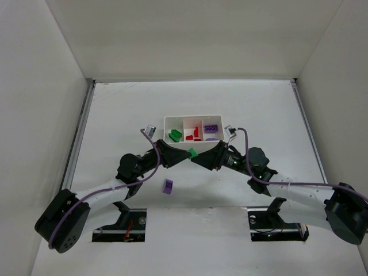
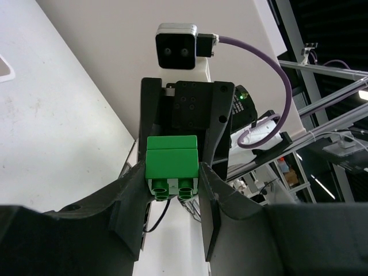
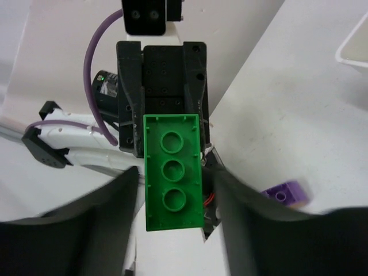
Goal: Sort the legos into containers by color
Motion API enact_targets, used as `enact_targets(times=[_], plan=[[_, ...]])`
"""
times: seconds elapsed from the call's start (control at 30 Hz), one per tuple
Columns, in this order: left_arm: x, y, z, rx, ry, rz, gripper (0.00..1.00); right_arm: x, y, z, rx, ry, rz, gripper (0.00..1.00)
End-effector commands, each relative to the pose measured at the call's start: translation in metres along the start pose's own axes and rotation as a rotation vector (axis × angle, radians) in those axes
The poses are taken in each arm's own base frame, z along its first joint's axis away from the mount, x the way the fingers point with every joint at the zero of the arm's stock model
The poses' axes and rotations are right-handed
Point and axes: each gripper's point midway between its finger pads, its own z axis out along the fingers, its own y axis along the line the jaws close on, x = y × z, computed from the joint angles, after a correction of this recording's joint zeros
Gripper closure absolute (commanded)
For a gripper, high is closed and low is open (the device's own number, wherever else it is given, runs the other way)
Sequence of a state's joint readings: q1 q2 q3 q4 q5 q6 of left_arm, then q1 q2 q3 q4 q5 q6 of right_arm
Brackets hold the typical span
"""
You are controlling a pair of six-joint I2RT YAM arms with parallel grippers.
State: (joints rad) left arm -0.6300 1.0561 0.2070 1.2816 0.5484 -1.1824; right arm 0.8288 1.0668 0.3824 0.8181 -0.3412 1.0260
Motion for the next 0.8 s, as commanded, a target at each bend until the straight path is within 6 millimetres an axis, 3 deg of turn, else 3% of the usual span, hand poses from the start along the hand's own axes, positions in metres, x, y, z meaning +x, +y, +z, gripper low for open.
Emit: enact_targets(times=[0.0,0.1,0.2,0.37,0.6,0.67,0.77], plan=[[-0.016,-0.033,-0.002,0.131,-0.056,0.11,0.83,-0.022,0.009,0.005,-0.027,-0.073,-0.039,0.34],[-0.034,-0.023,-0.003,0.085,-0.13,0.109,0.83,-0.012,-0.009,0.004,0.024,-0.052,-0.036,0.19],[-0.051,-0.016,-0.002,0.05,-0.194,0.114,0.84,-0.001,-0.028,0.001,0.082,-0.038,-0.04,0.17],[-0.095,0.008,-0.011,-0.069,-0.372,0.1,0.84,0.021,-0.073,0.003,0.251,-0.003,-0.066,0.19],[-0.14,0.031,-0.043,-0.23,-0.589,0.084,0.84,0.051,-0.115,0.047,0.528,0.054,-0.23,0.34],[-0.148,0.042,-0.06,-0.296,-0.651,0.071,0.84,0.06,-0.123,0.064,0.618,0.064,-0.295,0.32],[-0.162,0.059,-0.092,-0.408,-0.751,0.06,0.83,0.078,-0.13,0.087,0.698,0.094,-0.367,0.18]])
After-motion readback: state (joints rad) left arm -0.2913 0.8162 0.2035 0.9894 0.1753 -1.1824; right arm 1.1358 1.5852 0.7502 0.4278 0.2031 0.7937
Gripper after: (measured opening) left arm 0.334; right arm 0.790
